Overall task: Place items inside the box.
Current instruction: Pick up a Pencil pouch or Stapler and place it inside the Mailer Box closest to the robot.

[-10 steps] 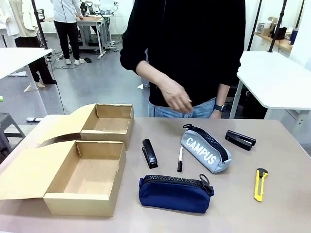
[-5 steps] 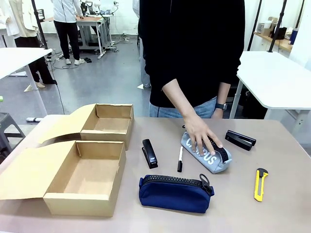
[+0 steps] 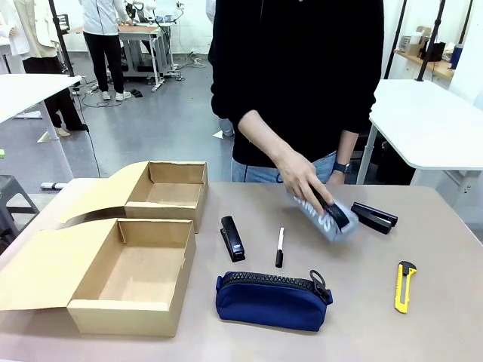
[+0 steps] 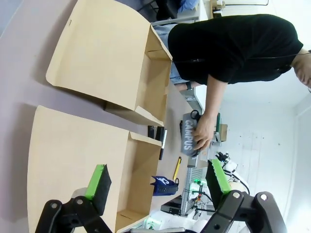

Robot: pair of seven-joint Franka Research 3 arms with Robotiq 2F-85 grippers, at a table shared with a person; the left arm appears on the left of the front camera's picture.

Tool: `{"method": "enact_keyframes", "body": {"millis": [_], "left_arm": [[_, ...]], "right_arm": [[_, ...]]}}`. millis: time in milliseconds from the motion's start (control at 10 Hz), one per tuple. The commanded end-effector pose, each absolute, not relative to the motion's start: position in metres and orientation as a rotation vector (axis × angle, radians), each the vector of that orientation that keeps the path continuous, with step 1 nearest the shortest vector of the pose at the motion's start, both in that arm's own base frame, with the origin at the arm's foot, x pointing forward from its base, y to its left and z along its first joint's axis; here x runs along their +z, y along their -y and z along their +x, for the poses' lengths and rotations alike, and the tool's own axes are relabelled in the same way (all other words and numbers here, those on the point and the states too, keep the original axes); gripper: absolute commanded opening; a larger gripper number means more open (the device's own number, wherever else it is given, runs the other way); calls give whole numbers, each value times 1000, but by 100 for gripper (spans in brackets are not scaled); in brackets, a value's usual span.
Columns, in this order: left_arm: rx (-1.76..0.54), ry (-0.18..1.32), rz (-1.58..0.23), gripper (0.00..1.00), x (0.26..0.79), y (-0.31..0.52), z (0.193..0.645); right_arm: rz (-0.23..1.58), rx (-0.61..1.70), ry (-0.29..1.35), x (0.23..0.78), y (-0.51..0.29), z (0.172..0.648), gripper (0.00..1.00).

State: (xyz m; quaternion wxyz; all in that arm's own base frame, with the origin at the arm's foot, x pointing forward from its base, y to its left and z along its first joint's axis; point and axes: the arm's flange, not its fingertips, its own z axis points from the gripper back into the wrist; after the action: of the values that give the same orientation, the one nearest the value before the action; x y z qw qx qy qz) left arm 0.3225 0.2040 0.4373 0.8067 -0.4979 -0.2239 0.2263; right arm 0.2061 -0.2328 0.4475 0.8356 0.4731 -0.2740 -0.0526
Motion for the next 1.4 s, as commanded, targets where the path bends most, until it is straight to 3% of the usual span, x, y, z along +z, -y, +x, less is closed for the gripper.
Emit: {"method": "enact_keyframes", "body": {"millis": [0, 200, 400, 600, 700, 800, 900, 1100, 1200, 1300], "left_arm": [[459, 493, -1073, 100, 436, -205, 322], [459, 493, -1073, 100, 436, -205, 322], [459, 493, -1073, 100, 436, -205, 322], [459, 493, -1073, 100, 436, -205, 322], [459, 493, -1073, 100, 436, -205, 322], [459, 493, -1073, 100, 436, -205, 322], [459, 493, -1073, 100, 436, -205, 322], [459, 493, -1073, 100, 436, -205, 322], [459, 493, -1073, 100, 436, -205, 322], [459, 493, -1073, 100, 436, -205, 322]], "right_arm": [[947, -84, 574, 429, 177, 215, 100], [860, 108, 550, 441, 108, 236, 100], [738, 455, 388, 435, -14, 252, 100], [666, 820, 142, 387, -125, 226, 100], [584, 910, 110, 369, -150, 215, 100], [564, 861, 152, 374, -145, 220, 100], [668, 730, 98, 470, -73, 296, 100], [668, 730, 98, 470, -73, 296, 100], [619, 794, 63, 458, -118, 295, 100], [479, 1010, 91, 456, -151, 299, 100]]}}
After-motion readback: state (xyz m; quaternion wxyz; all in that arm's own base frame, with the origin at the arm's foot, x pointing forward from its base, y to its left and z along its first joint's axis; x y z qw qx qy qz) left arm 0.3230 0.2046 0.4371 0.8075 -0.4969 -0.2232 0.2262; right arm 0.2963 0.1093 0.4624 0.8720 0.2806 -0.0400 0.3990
